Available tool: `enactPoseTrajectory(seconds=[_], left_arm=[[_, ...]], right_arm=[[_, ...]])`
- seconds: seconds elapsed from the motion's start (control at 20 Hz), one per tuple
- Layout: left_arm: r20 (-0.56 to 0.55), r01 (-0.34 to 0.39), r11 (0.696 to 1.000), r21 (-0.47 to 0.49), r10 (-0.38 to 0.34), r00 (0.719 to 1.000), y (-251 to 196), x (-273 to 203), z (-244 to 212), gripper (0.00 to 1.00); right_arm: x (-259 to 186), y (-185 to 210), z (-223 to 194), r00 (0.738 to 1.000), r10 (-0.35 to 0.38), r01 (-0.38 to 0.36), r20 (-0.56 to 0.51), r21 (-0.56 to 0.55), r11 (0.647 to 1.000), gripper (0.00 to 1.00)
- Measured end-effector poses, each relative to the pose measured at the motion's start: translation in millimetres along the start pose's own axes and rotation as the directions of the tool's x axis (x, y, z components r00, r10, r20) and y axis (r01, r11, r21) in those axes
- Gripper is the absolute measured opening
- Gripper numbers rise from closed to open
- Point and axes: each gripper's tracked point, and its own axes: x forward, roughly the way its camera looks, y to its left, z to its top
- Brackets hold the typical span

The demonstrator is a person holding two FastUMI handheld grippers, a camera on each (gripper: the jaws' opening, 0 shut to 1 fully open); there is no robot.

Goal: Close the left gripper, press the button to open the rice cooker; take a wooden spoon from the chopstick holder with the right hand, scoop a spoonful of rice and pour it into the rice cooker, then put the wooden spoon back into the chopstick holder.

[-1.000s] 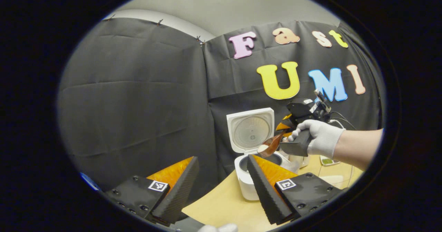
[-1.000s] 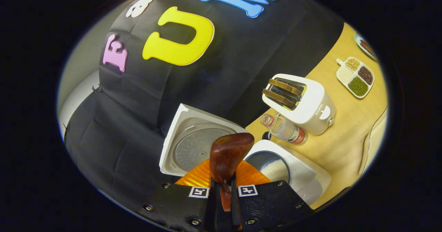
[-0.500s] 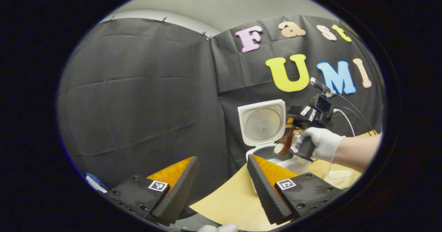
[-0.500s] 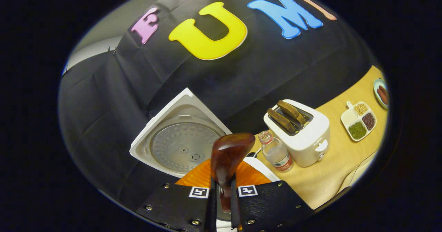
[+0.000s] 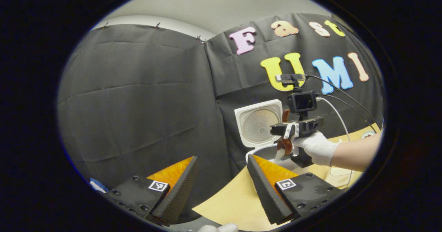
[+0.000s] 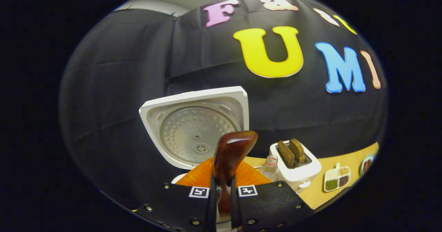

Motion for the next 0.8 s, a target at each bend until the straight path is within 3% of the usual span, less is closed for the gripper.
enactPoseTrajectory(seconds=[0.25,0.45,0.6,0.7,0.8], left_arm=[[0.000,0.020,0.999,-0.036,-0.020,1.000,-9,3,4,1.00],[-0.001,0.034,0.998,-0.052,-0.034,0.999,-14,3,4,0.99],[0.001,0.042,0.998,-0.051,-0.042,0.999,-18,2,8,1.00],[0.003,0.047,0.998,-0.051,-0.047,0.999,-20,2,9,1.00],[0.007,0.055,0.997,-0.054,-0.054,0.998,-23,2,11,1.00]], right_arm=[[-6,23,9,0.994,0.064,-0.035,0.088,-0.301,0.953,0.16],[-15,41,14,0.980,0.138,-0.046,0.145,-0.508,0.860,0.16],[-22,52,14,0.972,0.173,-0.049,0.161,-0.580,0.813,0.16],[-25,52,11,0.972,0.179,-0.061,0.150,-0.579,0.813,0.16],[-23,43,12,0.979,0.166,-0.085,0.117,-0.506,0.858,0.16]])
